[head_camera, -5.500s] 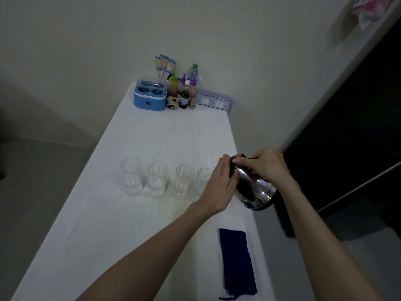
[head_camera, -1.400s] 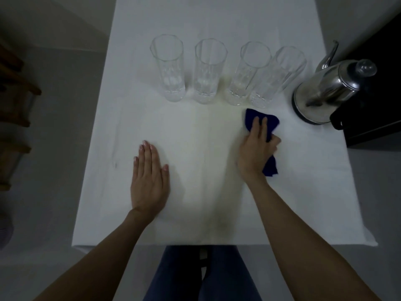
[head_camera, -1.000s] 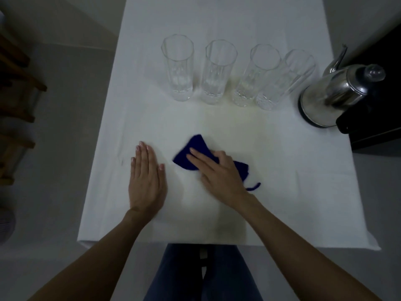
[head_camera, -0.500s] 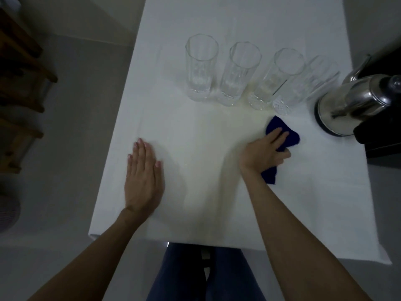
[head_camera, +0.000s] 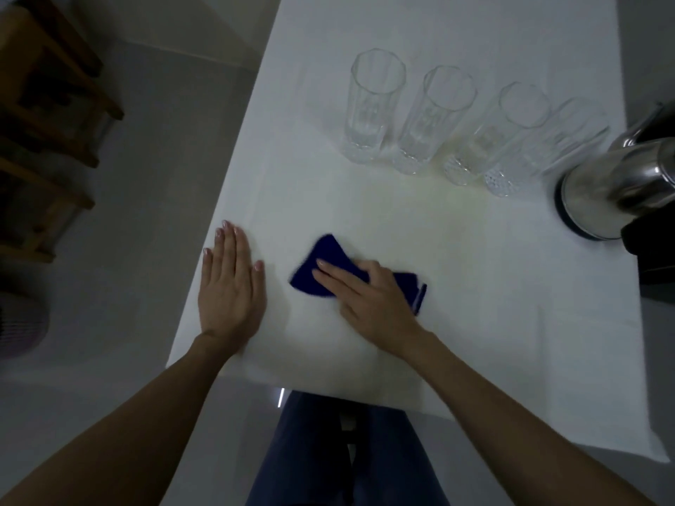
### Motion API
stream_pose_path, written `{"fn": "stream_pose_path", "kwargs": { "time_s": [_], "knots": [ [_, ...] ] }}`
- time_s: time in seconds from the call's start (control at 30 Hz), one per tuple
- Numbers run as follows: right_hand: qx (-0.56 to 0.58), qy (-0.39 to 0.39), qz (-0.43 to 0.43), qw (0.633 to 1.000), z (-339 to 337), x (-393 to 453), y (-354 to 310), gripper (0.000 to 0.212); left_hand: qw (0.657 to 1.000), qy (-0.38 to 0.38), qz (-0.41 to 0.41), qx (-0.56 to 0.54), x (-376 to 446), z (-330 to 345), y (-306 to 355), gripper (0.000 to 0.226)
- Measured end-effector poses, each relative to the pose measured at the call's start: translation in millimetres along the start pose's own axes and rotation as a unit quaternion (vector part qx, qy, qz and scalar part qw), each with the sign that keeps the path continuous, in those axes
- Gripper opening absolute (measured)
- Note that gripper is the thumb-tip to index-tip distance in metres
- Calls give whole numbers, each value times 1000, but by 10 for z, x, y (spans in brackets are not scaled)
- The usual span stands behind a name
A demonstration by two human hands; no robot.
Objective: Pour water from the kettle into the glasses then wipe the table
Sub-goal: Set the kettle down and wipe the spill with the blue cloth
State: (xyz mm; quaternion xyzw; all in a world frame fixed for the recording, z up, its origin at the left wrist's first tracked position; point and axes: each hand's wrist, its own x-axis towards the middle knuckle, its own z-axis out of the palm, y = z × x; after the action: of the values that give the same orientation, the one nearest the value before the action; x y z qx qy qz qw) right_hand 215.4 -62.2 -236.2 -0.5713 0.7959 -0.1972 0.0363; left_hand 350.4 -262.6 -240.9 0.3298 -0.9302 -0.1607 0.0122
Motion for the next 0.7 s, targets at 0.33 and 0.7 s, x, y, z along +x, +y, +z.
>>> {"fn": "stream_pose_path", "kwargs": {
  "time_s": [0.33, 0.7],
  "knots": [
    [-99, 105, 310, 940, -369, -111, 647, 52, 1000, 18, -2, -4, -6, 15, 29, 58],
    [-11, 70, 43, 997, 287, 700, -522, 43, 989, 58, -50, -129, -45, -60, -20, 56]
  ]
}}
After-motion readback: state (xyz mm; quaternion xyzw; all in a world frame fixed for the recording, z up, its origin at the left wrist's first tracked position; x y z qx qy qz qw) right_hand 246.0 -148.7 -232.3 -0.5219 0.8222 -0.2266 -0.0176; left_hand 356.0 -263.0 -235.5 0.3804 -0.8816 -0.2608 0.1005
